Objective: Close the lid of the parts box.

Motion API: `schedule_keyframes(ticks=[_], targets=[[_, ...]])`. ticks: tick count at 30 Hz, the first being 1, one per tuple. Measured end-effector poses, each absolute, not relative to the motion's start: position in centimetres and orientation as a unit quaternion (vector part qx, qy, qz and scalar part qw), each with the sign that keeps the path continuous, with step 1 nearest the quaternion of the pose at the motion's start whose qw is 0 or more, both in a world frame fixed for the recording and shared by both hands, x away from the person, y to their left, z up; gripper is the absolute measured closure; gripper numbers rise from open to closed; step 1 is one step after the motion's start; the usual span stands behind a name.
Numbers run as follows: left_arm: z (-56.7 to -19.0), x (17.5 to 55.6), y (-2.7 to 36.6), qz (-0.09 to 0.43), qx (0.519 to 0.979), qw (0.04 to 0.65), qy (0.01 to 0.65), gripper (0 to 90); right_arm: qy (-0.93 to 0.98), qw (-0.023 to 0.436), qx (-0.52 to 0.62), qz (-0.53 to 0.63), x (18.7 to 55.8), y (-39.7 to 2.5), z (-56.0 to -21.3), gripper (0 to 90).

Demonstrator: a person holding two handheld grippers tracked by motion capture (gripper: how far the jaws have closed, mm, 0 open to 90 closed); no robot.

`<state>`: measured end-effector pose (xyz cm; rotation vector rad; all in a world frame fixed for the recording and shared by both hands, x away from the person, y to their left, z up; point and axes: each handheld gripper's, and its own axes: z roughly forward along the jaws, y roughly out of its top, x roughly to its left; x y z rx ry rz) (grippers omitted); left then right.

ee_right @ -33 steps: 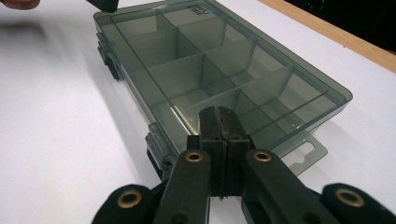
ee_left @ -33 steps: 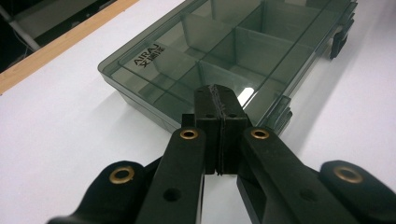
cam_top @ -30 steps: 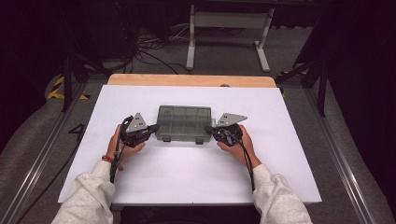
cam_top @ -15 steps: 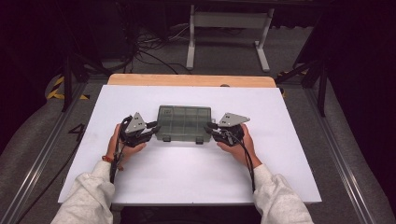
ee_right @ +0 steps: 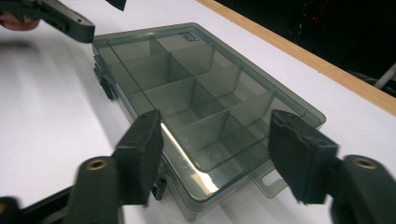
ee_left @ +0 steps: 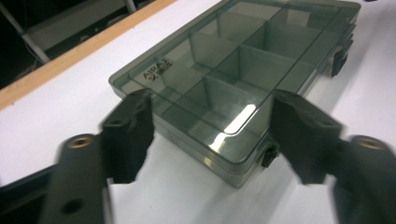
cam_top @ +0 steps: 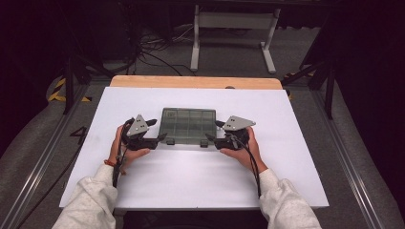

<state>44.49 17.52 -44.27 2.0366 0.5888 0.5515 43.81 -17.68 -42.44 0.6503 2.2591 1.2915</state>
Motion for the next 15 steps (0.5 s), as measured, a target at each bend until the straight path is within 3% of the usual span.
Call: schedule_keyframes(ticks=[6, 11, 15], targets=[[-44.33, 44.60, 17.78, 0.226, 0.820, 0.467, 0.243, 13.6, 0.816, 0.246, 0.248, 0.461, 43.98, -17.63, -42.75, 15.9], [-44.20, 44.48, 17.97, 0.229, 0.813, 0.478, 0.241, 3.7, 0.811, 0.245, 0.254, 0.466, 44.08, -17.63, -42.94, 9.9], [-44.15, 44.32, 18.02, 0.233, 0.812, 0.480, 0.238, 2.4, 0.808, 0.249, 0.255, 0.469, 44.04, -17.68, -42.83, 8.4]])
